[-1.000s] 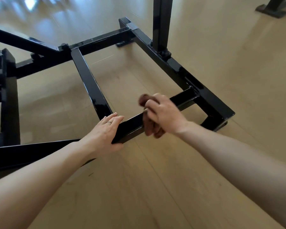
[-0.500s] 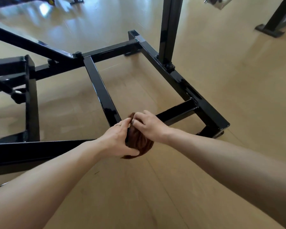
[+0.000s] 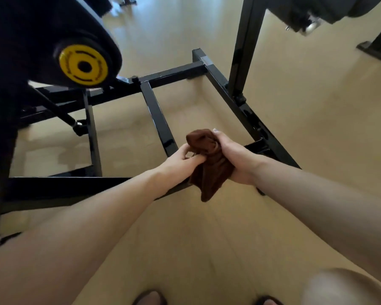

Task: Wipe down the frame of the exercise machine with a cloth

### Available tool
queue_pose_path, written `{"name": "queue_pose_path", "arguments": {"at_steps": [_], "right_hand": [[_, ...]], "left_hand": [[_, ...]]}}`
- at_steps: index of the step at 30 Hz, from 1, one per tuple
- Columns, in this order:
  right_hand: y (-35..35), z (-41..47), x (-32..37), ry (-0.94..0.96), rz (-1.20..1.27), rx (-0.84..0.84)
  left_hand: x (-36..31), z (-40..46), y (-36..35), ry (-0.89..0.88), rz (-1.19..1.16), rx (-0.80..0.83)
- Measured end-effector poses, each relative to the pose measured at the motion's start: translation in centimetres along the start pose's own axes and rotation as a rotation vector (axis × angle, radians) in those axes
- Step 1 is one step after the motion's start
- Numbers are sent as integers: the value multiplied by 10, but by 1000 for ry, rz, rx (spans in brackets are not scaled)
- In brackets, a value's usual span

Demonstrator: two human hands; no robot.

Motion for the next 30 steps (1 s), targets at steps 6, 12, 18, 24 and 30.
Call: {"name": "queue_pose_path", "arguments": {"at_steps": [6, 12, 18, 24, 30], "right_hand": [[-19, -53, 19, -155, 108, -48], [-55, -130, 47, -232, 123, 35], [-93, -210, 86, -253, 179, 106], [-168, -316, 130, -340, 123, 208], [-246, -391, 174, -302, -35, 251]], "left_hand": [[-29, -62, 25, 268, -315, 20], [-68, -119, 67, 350, -290, -62], [-104, -187, 116, 359, -289, -168], [-141, -296, 197, 427, -278, -156], [-163, -378, 284, 446, -401, -127]]}}
Point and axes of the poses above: each hand's wrist, its own z-axis towards the middle knuckle, its own y-axis out of the back of the hand, x = y × z, the point moved 8 cm from there along z, towards the middle knuckle, and after that the axes turned 9 degrees about -x, right-handed, at the moved point
